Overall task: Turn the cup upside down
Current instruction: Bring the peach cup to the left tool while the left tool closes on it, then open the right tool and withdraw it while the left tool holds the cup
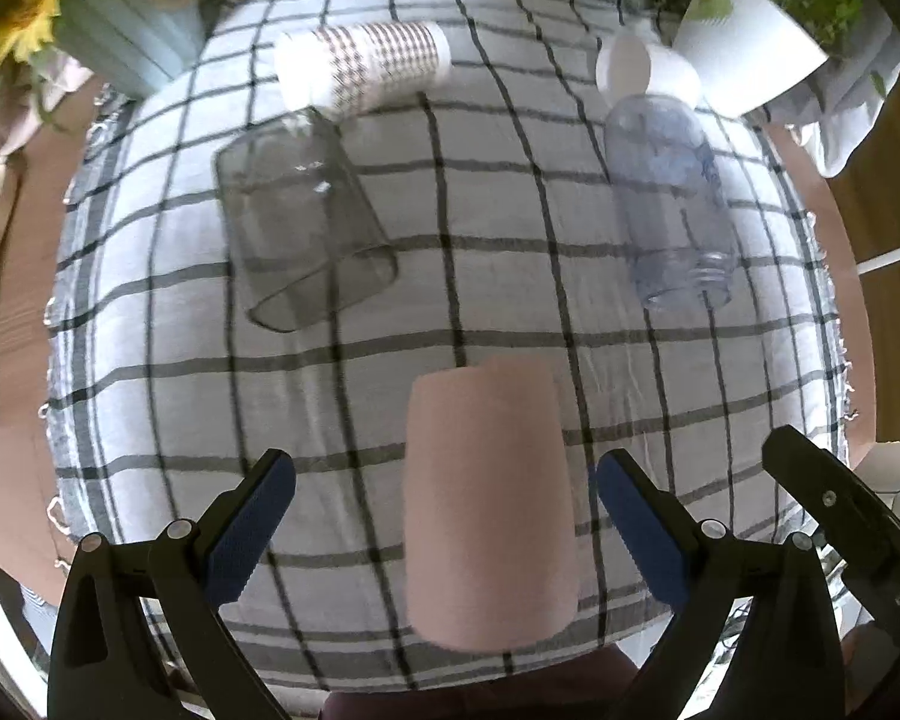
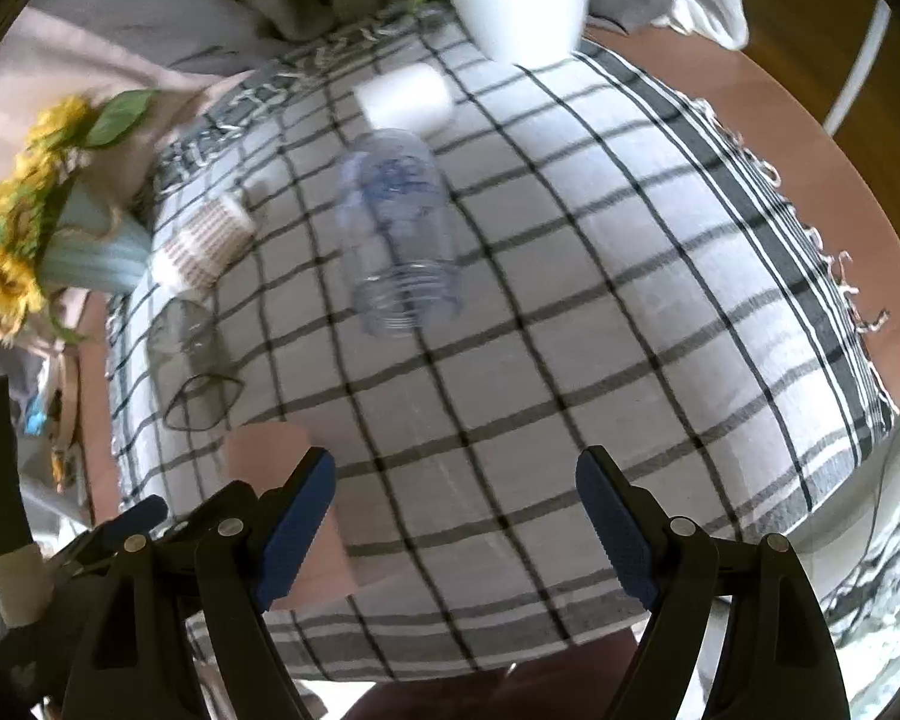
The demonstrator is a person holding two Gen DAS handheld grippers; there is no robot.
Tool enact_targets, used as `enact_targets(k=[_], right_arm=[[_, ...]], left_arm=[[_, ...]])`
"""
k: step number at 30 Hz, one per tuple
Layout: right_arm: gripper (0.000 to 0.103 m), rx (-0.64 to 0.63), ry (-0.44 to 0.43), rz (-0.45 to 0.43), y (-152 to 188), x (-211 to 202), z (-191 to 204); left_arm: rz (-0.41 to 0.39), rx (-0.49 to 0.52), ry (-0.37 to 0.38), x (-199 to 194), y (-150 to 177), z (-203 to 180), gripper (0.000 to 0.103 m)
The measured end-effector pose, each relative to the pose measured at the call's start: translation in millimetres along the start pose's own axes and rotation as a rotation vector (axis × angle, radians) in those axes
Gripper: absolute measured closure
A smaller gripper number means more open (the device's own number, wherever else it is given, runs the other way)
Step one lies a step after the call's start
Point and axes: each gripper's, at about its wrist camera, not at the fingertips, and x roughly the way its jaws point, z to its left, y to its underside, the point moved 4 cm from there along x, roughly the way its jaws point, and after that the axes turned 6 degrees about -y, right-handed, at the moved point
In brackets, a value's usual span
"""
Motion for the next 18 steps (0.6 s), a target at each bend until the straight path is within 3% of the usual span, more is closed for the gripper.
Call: enact_targets(k=[9, 11, 18], right_arm=[[0.021, 0.037, 0.013, 0.056, -6.6, 23.4, -19.1], [0.021, 0.036, 0.014, 0.06, -7.8, 26.1, -20.4], [0.021, 0.023, 0.02, 0.082, -10.9, 34.8, -19.5]], left_arm=[[0.062, 0.012, -0.002, 27.4, -12.1, -12.6, 0.011], [0.059, 0.013, -0.014, 29.9, -14.1, -13.0, 0.022], [0.101, 0.016, 0.041, 40.6, -15.8, -21.3, 0.039]])
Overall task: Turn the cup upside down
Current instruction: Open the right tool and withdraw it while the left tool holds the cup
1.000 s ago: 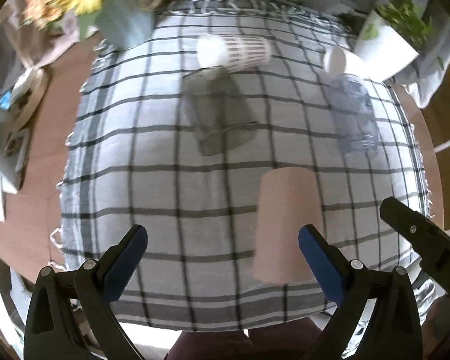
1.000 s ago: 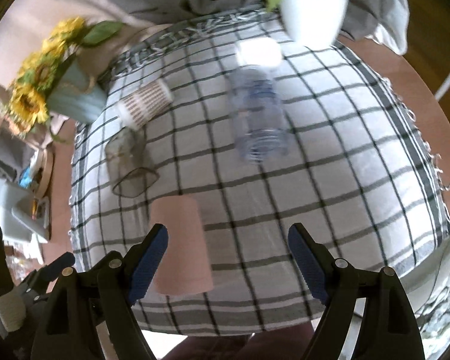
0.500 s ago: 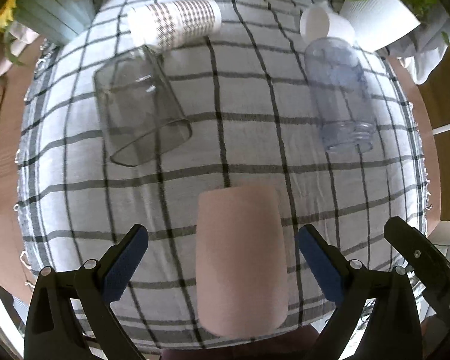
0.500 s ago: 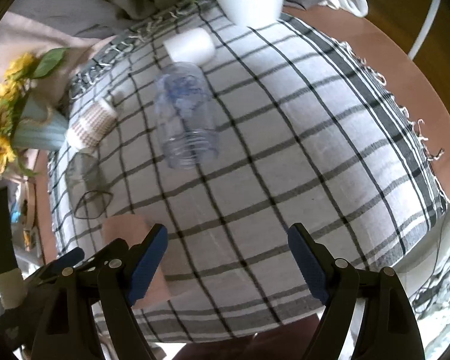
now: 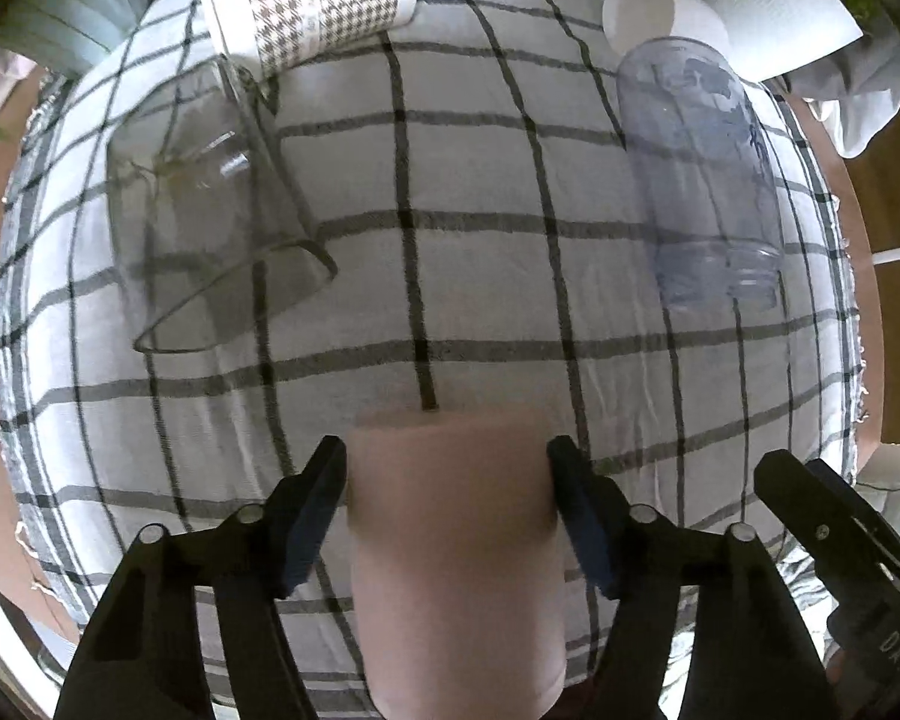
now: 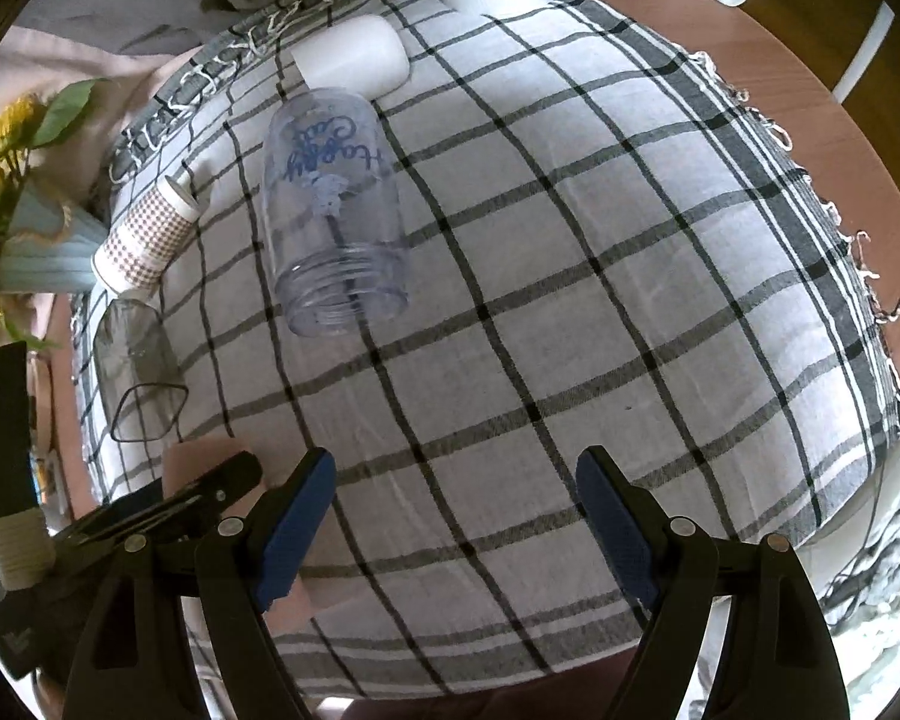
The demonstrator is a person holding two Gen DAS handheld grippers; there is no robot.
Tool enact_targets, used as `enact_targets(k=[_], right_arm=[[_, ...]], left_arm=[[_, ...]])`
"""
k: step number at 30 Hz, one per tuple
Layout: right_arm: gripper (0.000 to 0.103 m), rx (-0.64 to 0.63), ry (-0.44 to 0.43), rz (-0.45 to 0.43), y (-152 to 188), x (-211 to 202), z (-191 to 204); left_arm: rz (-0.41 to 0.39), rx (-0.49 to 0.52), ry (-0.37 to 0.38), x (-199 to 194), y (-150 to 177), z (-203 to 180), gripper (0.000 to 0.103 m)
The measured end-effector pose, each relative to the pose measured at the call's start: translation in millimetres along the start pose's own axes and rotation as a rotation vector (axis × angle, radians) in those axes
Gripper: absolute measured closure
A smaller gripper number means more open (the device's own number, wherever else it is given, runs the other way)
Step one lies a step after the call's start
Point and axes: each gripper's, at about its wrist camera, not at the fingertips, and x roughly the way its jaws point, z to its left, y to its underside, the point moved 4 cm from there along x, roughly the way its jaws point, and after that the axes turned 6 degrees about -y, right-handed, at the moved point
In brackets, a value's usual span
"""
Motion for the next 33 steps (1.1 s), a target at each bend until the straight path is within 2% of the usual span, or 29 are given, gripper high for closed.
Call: enact_targets(k=[6, 13, 18, 21, 23, 33], right_arm=[[0.021, -0.012, -0.002, -0.005, -1.3, -3.2, 2.1], [0.021, 0.003, -0.023, -0.043, -3.6, -19.8, 2.7], [0.021, 0.002, -0.035, -0.078, -4.8, -33.0, 3.8], [0.021, -0.002, -0.029, -0.092, -3.7, -37.0, 4.0], [0.021, -0.001, -0.025, -0.092, -2.3, -37.9, 2.4], [0.021, -0.002, -0.027, -0.093, 3.5, -38.3, 4.2]], left_arm=[[-0.026, -0.008, 0.003, -13.2, -1.8, -3.2, 0.039], [-0.116, -0.001, 0.018, -52.3, -5.3, -5.2, 0.04], [-0.189, 0.027, 0.006, -65.3, -7.8, -0.6, 0.043], [-0.184, 0.05, 0.021, -64.3, -2.3, -6.0, 0.043], [-0.17, 0.043, 0.03, -60.6, 0.8, -3.0, 0.047], [-0.165, 0.022, 0.038, -58.8, 1.8, 2.1, 0.047]])
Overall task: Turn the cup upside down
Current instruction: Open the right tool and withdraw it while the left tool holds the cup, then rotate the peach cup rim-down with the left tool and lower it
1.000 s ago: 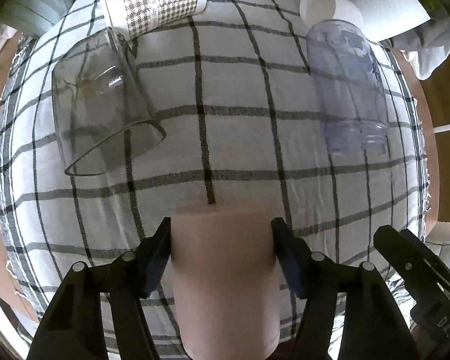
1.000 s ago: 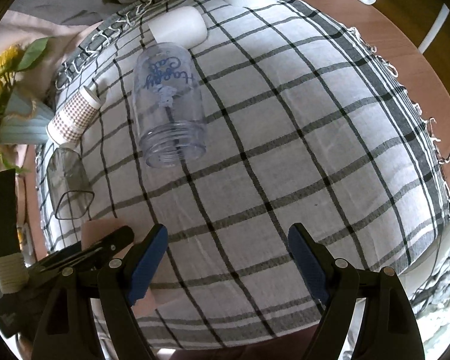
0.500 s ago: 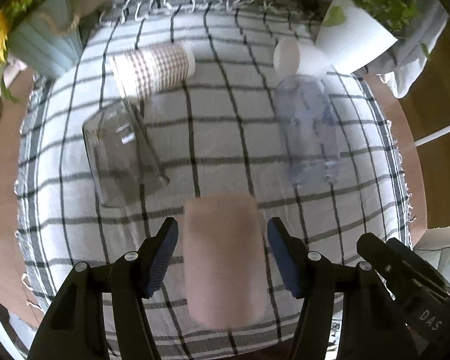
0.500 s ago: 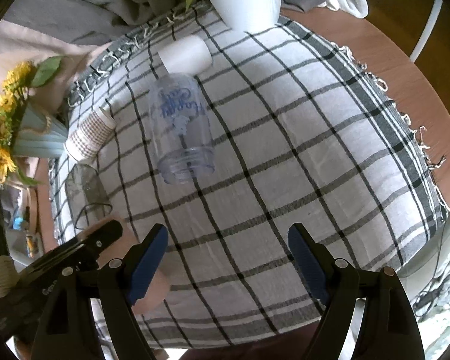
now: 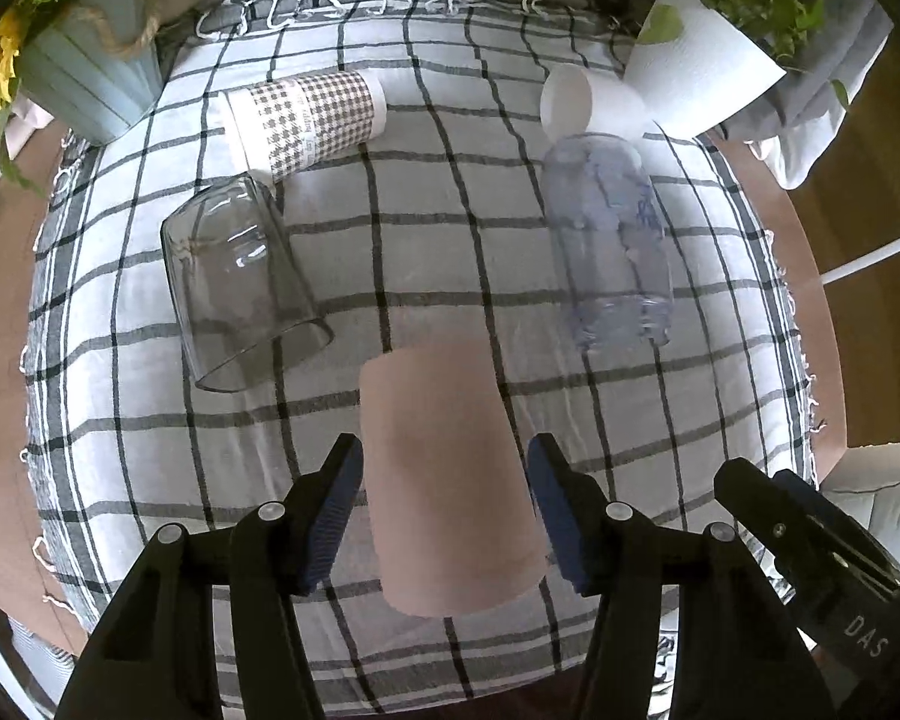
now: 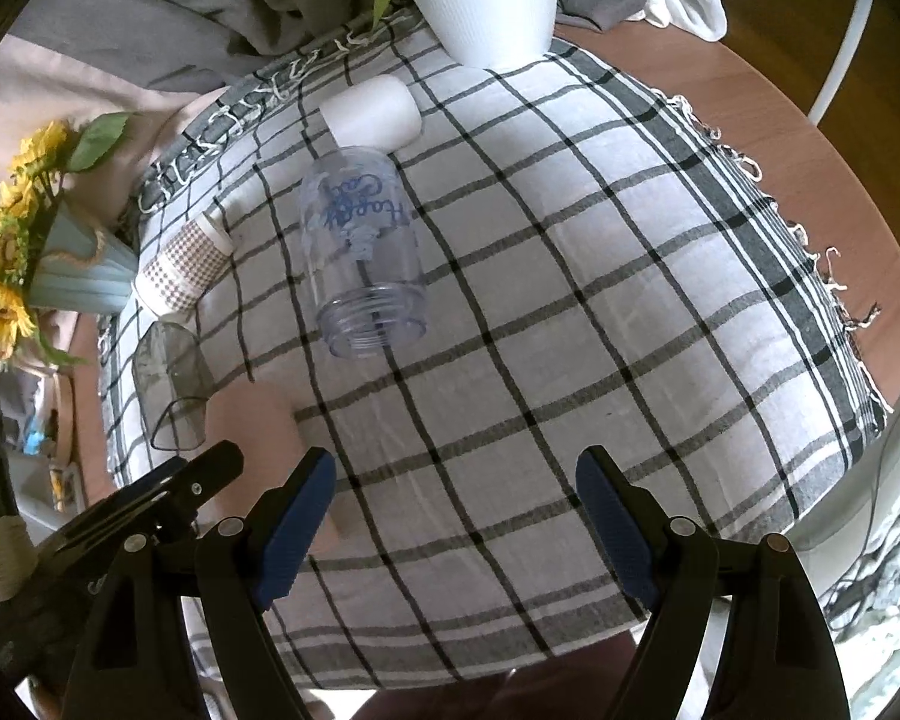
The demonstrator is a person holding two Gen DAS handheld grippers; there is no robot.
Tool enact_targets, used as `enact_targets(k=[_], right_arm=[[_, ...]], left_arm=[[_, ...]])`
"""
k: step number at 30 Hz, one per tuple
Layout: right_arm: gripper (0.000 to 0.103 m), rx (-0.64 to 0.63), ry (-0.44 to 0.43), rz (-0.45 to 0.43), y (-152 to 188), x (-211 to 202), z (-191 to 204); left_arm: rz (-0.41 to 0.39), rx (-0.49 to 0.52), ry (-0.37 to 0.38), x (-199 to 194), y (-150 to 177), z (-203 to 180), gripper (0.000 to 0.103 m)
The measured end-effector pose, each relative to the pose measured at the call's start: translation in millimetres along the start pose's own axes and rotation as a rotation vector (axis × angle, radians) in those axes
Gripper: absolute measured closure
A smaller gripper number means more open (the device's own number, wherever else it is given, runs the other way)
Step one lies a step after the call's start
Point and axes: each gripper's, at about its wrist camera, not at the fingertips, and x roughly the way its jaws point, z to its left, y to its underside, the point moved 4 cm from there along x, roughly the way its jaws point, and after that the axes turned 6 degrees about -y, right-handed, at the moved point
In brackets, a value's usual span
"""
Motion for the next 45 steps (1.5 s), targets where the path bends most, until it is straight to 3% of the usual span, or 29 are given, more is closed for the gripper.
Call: enact_targets(k=[9, 12, 19, 25, 28, 36, 45], right_arm=[[0.021, 0.009, -0.007, 0.003, -1.1, 0.6, -0.4], [0.021, 0.016, -0.009, 0.006, -2.6, 3.2, -2.0], [0.021, 0.02, -0.013, 0.021, -5.2, 11.9, -2.1], [0.021, 0.033, -0.005, 0.033, -9.1, 20.5, -5.1], [0.021, 0.032, 0.0, 0.037, -10.9, 23.7, -4.9], [0.021, 0.007, 0.006, 0.033, -11.8, 23.4, 0.3], [0.021, -0.008, 0.008, -0.012, -12.4, 6.1, 2.9]], left_arm=[[0.027, 0.007, -0.014, 6.7, -4.5, -3.2, 0.045], [0.051, 0.01, -0.02, 14.4, -7.3, -4.2, 0.034], [0.119, 0.003, -0.016, 38.6, -13.9, -6.5, 0.029], [0.17, -0.01, -0.017, 62.1, -20.7, -6.0, 0.029], [0.184, -0.013, -0.018, 67.8, -21.0, -5.1, 0.037], [0.142, -0.014, -0.017, 55.9, -17.6, -0.1, 0.037], [-0.018, -0.013, -0.014, 16.8, -19.8, 1.8, 0.037]])
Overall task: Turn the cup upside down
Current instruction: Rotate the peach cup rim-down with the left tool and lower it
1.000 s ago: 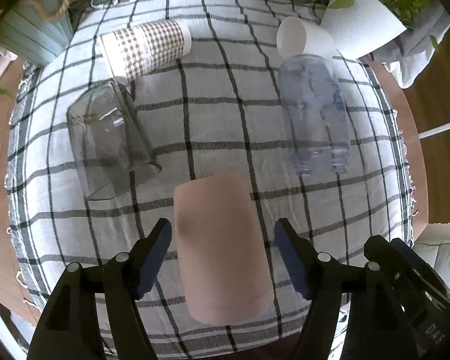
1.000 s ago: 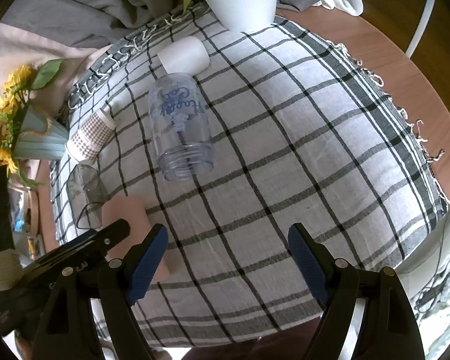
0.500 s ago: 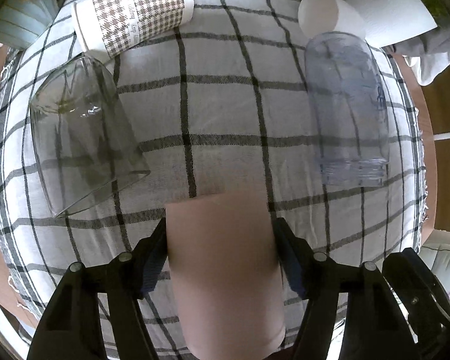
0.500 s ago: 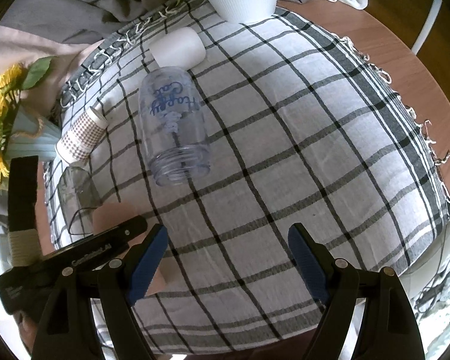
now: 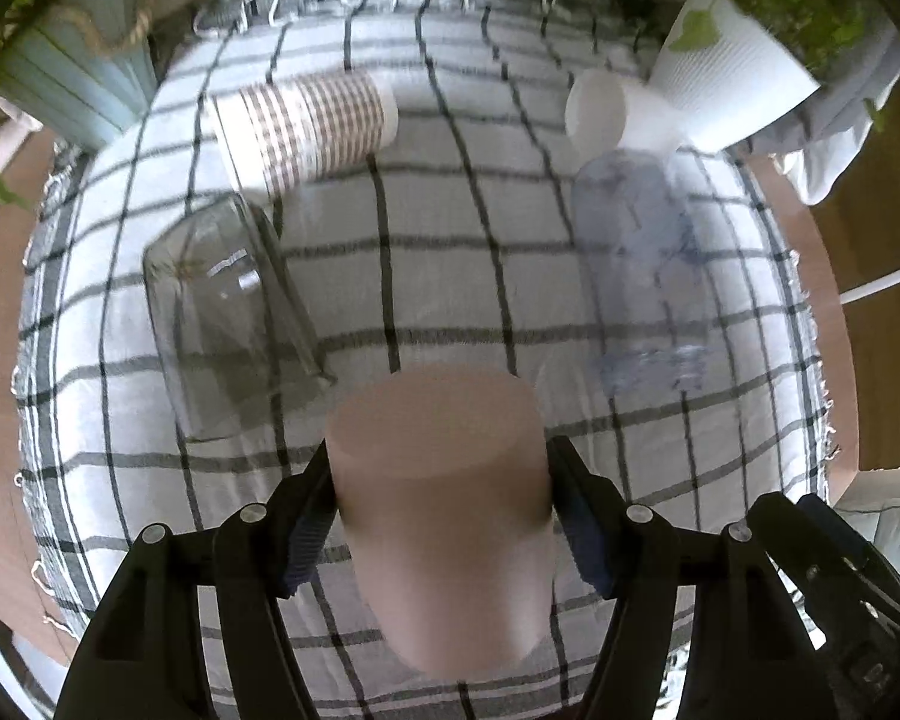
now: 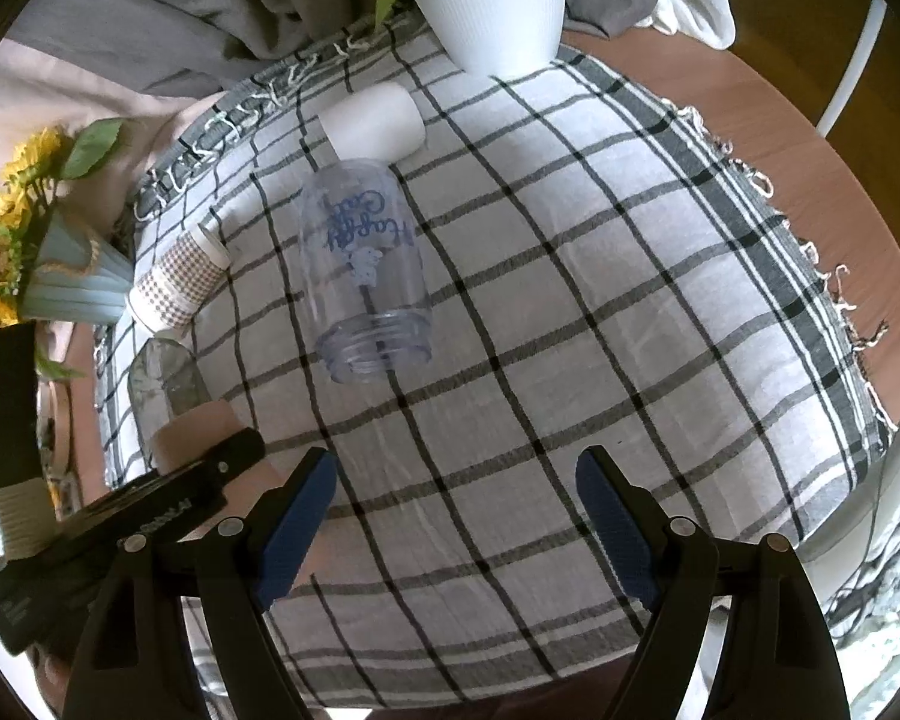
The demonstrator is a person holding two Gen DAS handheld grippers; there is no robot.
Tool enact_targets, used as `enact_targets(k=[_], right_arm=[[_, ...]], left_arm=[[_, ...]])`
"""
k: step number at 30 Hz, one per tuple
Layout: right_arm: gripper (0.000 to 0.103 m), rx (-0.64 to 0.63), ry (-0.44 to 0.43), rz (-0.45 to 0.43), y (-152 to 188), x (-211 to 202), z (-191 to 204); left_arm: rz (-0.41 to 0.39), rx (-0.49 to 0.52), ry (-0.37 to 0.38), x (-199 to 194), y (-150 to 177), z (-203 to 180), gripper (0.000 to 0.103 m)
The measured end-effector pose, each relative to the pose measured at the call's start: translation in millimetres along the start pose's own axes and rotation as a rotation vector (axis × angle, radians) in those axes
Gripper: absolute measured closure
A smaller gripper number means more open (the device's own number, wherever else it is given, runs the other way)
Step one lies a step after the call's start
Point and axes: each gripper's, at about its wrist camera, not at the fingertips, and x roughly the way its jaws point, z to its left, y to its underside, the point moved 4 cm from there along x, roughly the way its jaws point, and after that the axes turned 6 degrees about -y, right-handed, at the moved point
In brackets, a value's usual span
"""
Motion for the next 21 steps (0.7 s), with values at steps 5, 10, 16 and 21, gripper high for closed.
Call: enact_targets(k=[5, 10, 16, 21], right_arm=[[0.021, -0.004, 0.011, -0.018, 3.7, -7.4, -0.8], [0.021, -0.012, 0.034, -0.015, 11.6, -11.1, -7.1], [0.021, -0.015, 0.06, -0.001, 20.7, -12.3, -15.5], [0.021, -0.033, 0.073, 0.007, 26.3, -13.2, -16.0]], left_arm=[[-0.047, 0.037, -0.002, -9.8, 4.7, -5.1, 0.037], [-0.074, 0.073, -0.017, -18.7, 24.5, -11.7, 0.037], [-0.063, 0.093, 0.011, -22.2, 42.8, -18.1, 0.038], [-0.065, 0.103, 0.0, -22.9, 54.1, -18.5, 0.04]])
